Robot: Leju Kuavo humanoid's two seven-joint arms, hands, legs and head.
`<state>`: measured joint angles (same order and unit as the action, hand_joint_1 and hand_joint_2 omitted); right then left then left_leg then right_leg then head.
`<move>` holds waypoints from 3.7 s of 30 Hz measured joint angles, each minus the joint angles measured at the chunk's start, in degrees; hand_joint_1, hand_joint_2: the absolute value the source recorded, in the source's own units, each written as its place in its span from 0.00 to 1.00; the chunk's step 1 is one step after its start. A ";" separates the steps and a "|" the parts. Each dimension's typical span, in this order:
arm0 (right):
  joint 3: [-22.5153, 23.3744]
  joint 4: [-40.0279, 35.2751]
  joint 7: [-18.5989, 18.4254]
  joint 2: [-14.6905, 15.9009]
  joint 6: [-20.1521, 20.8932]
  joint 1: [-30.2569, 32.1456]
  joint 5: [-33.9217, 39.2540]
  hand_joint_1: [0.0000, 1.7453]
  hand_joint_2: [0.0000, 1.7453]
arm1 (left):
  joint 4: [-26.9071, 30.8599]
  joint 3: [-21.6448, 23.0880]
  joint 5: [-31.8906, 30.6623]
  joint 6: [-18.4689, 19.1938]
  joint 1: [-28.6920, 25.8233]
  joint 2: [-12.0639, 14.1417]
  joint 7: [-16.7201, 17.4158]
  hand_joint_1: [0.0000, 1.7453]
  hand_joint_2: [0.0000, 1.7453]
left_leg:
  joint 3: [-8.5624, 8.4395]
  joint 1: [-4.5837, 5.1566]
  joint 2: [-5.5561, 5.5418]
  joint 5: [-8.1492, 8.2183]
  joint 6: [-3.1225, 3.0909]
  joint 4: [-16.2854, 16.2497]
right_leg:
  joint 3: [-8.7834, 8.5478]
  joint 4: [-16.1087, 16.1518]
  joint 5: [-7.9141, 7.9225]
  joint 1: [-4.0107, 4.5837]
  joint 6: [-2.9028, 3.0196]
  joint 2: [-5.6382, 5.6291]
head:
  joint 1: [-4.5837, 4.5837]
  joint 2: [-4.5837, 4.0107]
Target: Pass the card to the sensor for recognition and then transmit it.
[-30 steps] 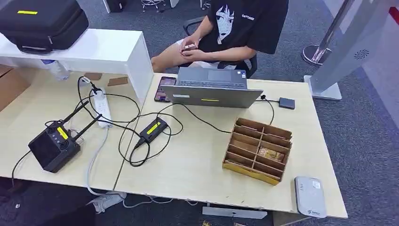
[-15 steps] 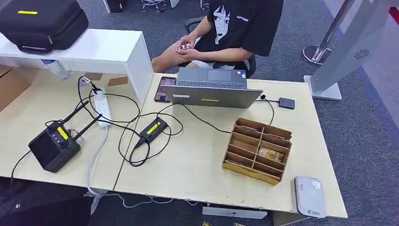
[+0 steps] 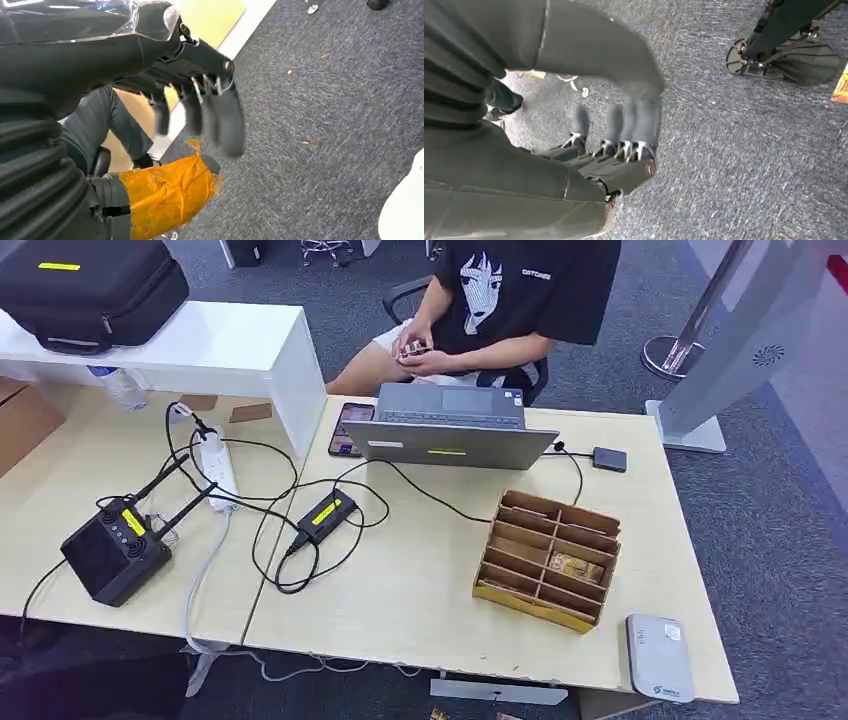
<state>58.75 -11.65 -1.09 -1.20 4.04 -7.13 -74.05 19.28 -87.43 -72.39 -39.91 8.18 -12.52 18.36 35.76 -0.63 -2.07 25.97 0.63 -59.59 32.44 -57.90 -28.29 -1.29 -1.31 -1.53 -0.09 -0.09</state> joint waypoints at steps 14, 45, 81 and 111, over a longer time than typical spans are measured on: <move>-4.15 0.00 -0.09 -0.26 -0.02 -1.28 -3.91 0.00 1.00 | 2.14 -1.18 2.36 -0.07 0.04 -0.57 -0.68 0.78 1.00 | -0.01 0.00 0.00 0.00 0.00 0.00 | 0.01 0.00 0.00 0.00 0.00 0.00 | 0.00 0.00; -4.74 0.02 -2.29 -1.70 -3.52 1.10 -3.41 1.00 1.00 | 4.39 -1.42 2.91 -0.11 0.06 -2.05 3.21 1.00 1.00 | -0.01 0.00 0.01 0.00 0.00 0.00 | 0.02 0.00 0.00 0.00 0.00 0.00 | 0.00 0.00; -6.16 0.00 -1.88 -1.68 -2.86 1.83 -4.28 0.00 1.00 | 4.26 -1.42 0.35 -0.11 0.12 -1.40 3.26 0.00 1.00 | -0.01 0.00 0.01 0.00 0.00 0.00 | 0.02 0.00 0.00 0.00 0.00 0.00 | 0.02 0.00; -6.16 0.00 -1.62 -1.70 -2.75 1.81 -4.39 0.85 1.00 | 4.85 -1.44 0.35 -0.11 0.20 -1.53 3.00 1.00 1.00 | -0.01 0.00 0.01 0.00 0.00 0.00 | 0.01 0.00 0.00 0.00 0.00 0.00 | 0.00 0.00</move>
<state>52.59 -11.65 -2.71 -2.91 1.29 -5.31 -78.44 24.13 -88.87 -72.04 -40.02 8.38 -14.05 21.35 35.75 -0.64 -2.06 25.97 0.63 -59.60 32.45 -57.90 -28.29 -1.29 -1.30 -1.53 -0.09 -0.09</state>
